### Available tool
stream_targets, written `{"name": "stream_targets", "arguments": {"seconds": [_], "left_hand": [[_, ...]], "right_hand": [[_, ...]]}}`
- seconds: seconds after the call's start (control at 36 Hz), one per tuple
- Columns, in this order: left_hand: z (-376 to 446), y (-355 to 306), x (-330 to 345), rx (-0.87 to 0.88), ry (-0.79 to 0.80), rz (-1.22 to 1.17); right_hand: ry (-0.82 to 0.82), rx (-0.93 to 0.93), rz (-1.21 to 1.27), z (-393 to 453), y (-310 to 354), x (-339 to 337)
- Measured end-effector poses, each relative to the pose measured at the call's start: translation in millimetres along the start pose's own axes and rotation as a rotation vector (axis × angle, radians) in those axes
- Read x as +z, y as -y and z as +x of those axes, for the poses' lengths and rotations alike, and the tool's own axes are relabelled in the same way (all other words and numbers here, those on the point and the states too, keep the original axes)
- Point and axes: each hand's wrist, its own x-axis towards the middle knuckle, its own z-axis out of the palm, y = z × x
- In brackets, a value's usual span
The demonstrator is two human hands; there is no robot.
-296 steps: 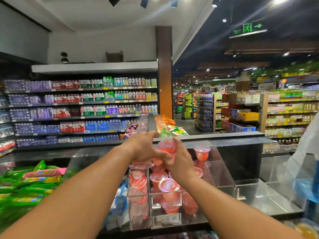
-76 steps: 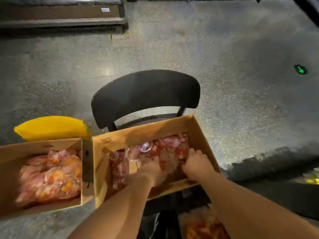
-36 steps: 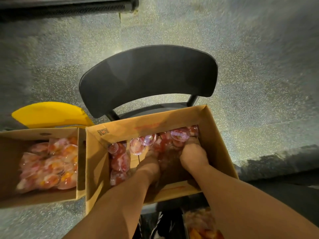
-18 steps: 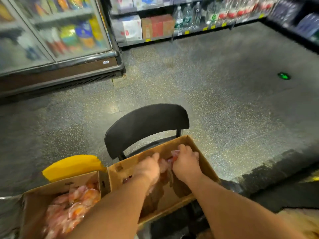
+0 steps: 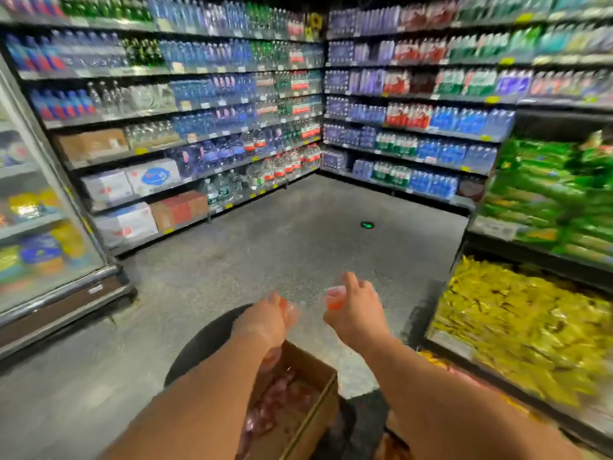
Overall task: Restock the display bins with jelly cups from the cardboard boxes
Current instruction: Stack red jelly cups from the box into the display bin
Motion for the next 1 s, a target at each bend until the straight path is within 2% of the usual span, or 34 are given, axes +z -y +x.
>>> {"name": "stream_targets", "arguments": {"seconds": [0.08, 0.19, 0.36, 0.47, 0.69, 0.86, 1.0], "left_hand": [[-20.9, -44.5, -46.3, 0.102, -0.098, -0.014], [-54.9, -102.5, -91.6, 0.217, -0.147, -0.031], [-112.3, -203.6, -117.3, 0.426, -0.178, 0.027], [-163.3, -285.0, -109.4, 0.585, -0.181, 0.028], [-281.7, -456.0, -70.1, 0.866, -0.081, -0.023], [-348.8, -559.2, -34.0, 0.983, -0.056, 0.018], [-366.0, -623.2, -18.2, 1.018, -0.080, 0.048]], "right_hand": [[-0.182, 0.028, 0.035, -14.1, 2.3, -63.1], [-0.358, -0.007, 0.064, -45.4, 2.4, -133.3], [-0.519, 0.053, 0.064, -111.0, -31.2, -237.1], [-0.649, 0.117, 0.059, -167.6, -82.4, -309.2], [-0.904, 0.314, 0.113, -289.8, -202.9, -440.2], [-0.956, 0.426, 0.098, -347.3, -283.7, -514.0], [-0.967, 0.434, 0.147, -349.7, -335.0, -555.6]]}}
